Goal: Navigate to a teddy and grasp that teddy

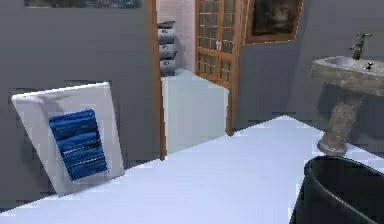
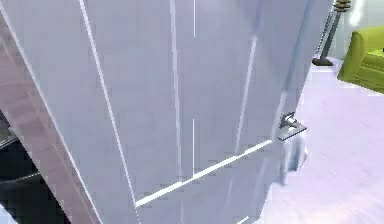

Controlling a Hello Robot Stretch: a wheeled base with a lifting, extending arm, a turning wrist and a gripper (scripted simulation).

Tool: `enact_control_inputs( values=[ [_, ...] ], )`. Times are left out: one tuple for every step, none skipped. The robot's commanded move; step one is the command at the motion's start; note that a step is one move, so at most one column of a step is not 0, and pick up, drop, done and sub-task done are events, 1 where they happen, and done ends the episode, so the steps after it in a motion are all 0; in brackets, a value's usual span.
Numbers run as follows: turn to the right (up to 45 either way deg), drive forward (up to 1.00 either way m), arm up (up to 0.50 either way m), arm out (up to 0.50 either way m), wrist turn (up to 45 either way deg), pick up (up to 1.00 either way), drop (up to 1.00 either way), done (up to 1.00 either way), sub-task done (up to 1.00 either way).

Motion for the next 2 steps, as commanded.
enact_control_inputs(
  values=[
    [45.0, 0.0, 0.0, 0.0, 0.0, 0.0, 0.0, 0.0, 0.0],
    [45.0, 0.0, 0.0, 0.0, 0.0, 0.0, 0.0, 0.0, 0.0]
  ],
)
